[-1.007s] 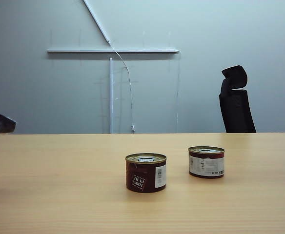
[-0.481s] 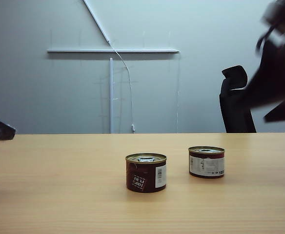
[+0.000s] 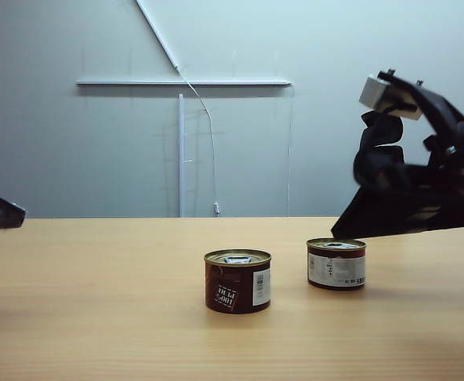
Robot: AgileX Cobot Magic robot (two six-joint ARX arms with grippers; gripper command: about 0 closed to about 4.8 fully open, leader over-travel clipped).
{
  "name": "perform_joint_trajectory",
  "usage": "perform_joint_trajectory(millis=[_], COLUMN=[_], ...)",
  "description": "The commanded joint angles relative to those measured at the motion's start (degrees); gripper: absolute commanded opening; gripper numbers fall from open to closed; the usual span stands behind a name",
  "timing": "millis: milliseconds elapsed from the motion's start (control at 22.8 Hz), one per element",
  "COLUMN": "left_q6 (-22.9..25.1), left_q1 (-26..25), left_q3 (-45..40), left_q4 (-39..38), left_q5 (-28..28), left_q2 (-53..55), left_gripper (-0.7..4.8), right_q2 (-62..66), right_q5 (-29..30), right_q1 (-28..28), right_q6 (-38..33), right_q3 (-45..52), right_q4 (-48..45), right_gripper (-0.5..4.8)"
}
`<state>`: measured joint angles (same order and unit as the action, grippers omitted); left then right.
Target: Stack a can of tomatoes on the right onto the can of tomatoes on the left.
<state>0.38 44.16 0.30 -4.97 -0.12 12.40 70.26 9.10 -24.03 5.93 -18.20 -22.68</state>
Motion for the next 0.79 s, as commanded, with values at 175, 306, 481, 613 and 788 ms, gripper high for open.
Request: perform_joint_trajectory(millis=[175,306,481,613,788], left_q6=[0.02,0.02,0.02,0.02,0.02], left_q1=[0.07,0.07,0.07,0.04,0.04], left_q3=[0.2,0.2,0.2,0.2,0.2], left_q4=[0.76,0.79,0.79,0.76,0.79], left_q5=[0.13,0.13,0.13,0.13,0.13], left_q2=[0.04,0.04,0.04,0.04,0.04], left_gripper=[-0.04,-0.04,-0.04,-0.04,-0.04], right_q2=[9.22,11.98,14.27,15.78,17.16], right_q5=[2.82,2.82,2.8,3.32,4.61], right_q1=[-0.04,-0.04,-0.04,-0.04,-0.07], right_q6=[0.09,0.07,-0.02,-1.2,-1.49], right_q3=[-0.61,-0.61,-0.74,-1.33,-1.36], right_q4=[-10.34,-14.93,-18.4,-18.43,-19.67], right_gripper=[4.79,4.79,4.79,4.79,4.79])
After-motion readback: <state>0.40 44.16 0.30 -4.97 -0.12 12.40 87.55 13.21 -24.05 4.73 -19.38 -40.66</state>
